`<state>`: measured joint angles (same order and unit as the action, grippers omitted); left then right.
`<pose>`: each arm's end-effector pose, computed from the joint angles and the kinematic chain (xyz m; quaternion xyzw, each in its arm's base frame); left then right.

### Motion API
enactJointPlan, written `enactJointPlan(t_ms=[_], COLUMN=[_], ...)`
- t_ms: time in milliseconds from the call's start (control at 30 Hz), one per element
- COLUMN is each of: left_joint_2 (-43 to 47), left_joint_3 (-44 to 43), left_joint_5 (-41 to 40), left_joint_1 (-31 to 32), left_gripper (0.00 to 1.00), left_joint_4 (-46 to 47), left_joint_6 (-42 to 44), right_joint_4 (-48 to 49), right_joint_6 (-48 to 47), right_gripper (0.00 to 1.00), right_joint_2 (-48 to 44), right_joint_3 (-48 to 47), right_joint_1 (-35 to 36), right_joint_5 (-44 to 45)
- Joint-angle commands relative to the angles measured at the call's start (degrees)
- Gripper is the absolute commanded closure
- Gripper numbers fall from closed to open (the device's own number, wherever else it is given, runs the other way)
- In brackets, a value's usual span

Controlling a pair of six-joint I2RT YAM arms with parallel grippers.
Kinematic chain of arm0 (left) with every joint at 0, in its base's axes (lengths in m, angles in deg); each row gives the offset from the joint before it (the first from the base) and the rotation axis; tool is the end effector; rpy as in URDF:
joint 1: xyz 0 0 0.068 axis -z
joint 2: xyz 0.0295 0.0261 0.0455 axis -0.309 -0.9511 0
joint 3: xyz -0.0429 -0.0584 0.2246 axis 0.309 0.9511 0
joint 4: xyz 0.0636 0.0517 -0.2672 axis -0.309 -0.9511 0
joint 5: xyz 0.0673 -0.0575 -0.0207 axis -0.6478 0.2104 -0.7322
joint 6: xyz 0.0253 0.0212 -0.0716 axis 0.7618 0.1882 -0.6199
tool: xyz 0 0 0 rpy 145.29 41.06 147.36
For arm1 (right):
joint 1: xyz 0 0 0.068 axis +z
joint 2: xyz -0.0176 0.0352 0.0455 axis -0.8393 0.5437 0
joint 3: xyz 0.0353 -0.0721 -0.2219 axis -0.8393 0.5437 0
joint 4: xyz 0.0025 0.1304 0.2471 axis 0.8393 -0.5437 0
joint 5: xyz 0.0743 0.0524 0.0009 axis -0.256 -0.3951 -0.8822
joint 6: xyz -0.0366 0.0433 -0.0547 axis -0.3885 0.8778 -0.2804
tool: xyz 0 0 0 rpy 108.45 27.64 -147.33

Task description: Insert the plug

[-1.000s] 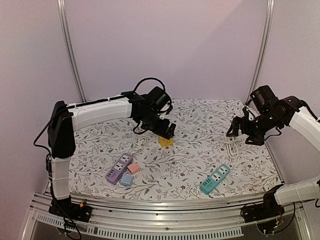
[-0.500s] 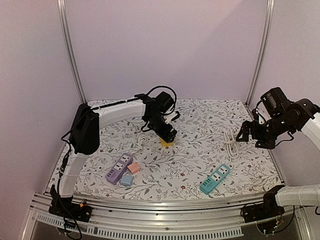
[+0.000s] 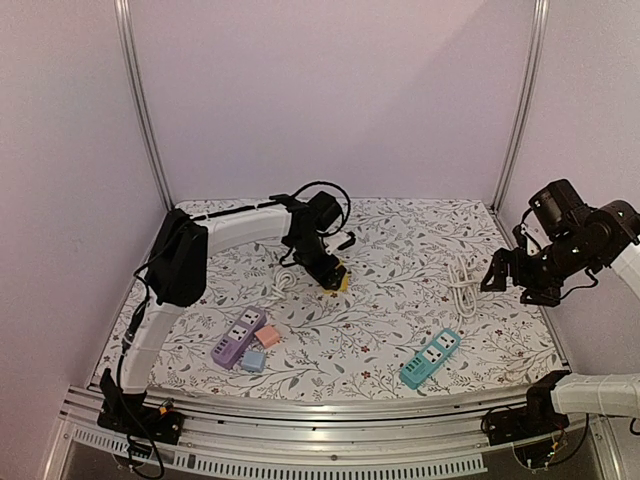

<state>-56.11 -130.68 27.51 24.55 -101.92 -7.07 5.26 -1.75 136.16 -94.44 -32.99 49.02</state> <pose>0.3740 -0.3481 0.0962 0.4013 0.8994 -0.0797 0.1537 0.1841 0.0880 0.2852 0.0940 0.9702 0.1430 0.1716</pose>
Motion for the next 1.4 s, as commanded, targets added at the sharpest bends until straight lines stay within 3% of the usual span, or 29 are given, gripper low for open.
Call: enactJointPlan(t_ms=[0, 133, 200, 467, 600, 833, 1000, 1367], left_joint_2=[-1.2, -0.1, 1.1, 7.4, 8.4, 8.9, 6.1, -0.7], left_joint_3=[-0.9, -0.1, 1.3, 11.7, 12.4, 13.1, 9.7, 0.9], left_joint_5=[5.7, 7.0, 6.5, 4.4, 4.0, -2.7, -5.3, 4.2], left_joint_1=[-1.0, -0.9, -0.8, 1.8, 2.7, 1.9, 0.9, -0.1], left_gripper=[0.17, 0.31, 0.32, 0.2, 0.16, 0.12, 0.11, 0.15], left_joint_4=[1.7, 2.3, 2.1, 5.8, 6.8, 6.9, 2.8, 0.3], left_joint_6=[1.0, 0.1, -0.7, -4.8, -4.7, 2.0, 7.5, 11.1], right_joint_4=[-1.7, -1.2, -0.9, 1.3, 2.0, 1.0, -0.8, -3.6], right_joint_6=[0.8, 1.1, 1.4, 2.3, 2.3, 1.8, 1.7, 1.8], right_gripper=[0.01, 0.01, 0.01, 0.01, 0.01, 0.01, 0.01, 0.01], right_joint_2=[0.0, 0.0, 0.2, 0.2, 0.8, 1.5, 0.8, 1.4], right_joint_3=[-2.1, -1.9, -1.8, -0.6, -0.5, -1.0, -1.3, -1.0], right_joint_1=[0.4, 0.4, 0.4, 0.4, 0.4, 0.4, 0.4, 0.4], right_joint_5=[1.5, 1.3, 1.2, 0.6, -0.1, -0.8, -0.3, -1.3])
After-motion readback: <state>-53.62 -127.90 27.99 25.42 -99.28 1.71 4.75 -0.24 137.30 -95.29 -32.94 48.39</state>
